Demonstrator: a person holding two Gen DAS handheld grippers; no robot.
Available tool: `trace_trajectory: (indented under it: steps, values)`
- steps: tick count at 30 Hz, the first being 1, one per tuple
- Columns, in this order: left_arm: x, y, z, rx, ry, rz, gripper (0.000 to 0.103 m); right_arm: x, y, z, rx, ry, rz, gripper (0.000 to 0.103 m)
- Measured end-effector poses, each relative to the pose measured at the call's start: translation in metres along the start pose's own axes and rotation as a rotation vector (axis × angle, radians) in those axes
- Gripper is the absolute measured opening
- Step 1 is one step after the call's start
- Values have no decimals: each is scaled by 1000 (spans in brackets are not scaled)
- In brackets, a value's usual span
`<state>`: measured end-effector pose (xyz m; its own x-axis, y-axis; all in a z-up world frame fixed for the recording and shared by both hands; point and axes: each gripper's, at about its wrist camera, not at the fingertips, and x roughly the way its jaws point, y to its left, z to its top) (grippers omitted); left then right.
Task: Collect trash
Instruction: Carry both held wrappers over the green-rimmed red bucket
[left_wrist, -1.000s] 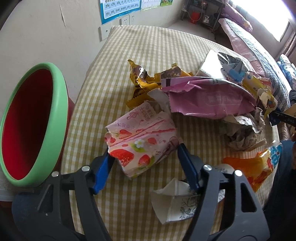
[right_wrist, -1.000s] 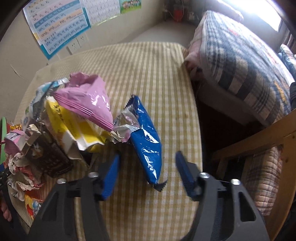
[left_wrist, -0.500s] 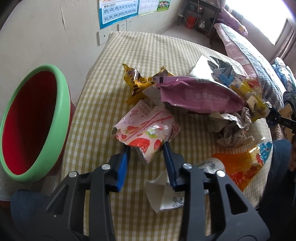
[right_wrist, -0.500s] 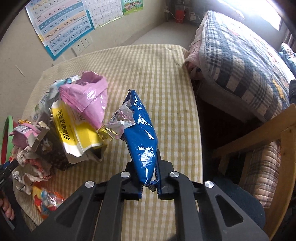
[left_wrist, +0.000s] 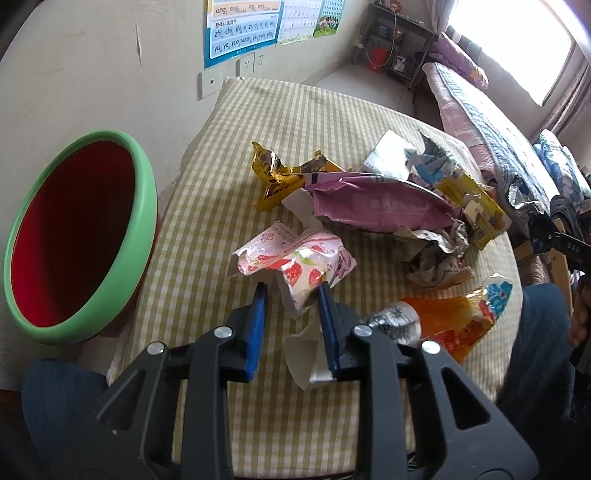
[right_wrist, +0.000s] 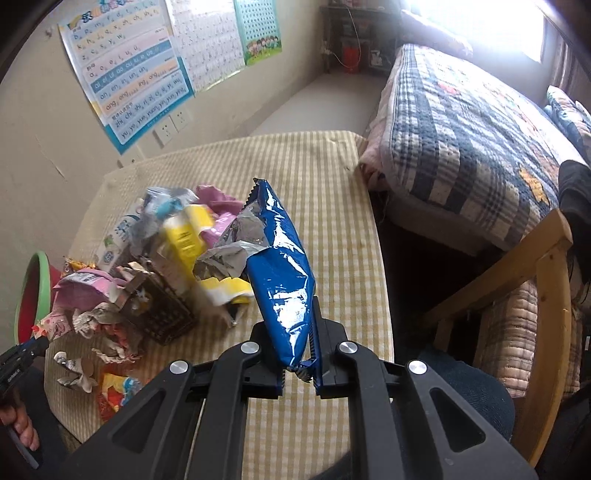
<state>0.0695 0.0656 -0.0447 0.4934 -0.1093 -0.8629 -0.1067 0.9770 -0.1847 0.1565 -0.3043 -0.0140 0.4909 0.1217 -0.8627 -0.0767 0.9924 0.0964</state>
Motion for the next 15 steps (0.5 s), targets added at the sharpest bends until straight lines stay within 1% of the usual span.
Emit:
trace_trajectory:
  steps: [2, 9, 15]
  values:
    - [-4, 2, -1, -14, -4, -13, 26, -6, 4, -1, -11, -15, 1, 10]
    - [-22, -1, 1, -22, -40, -13, 25, -31, 20, -2, -33, -63, 43, 10]
    - [-40, -5, 8, -14, -90, -10, 24, -44, 38, 5, -55, -94, 88, 10]
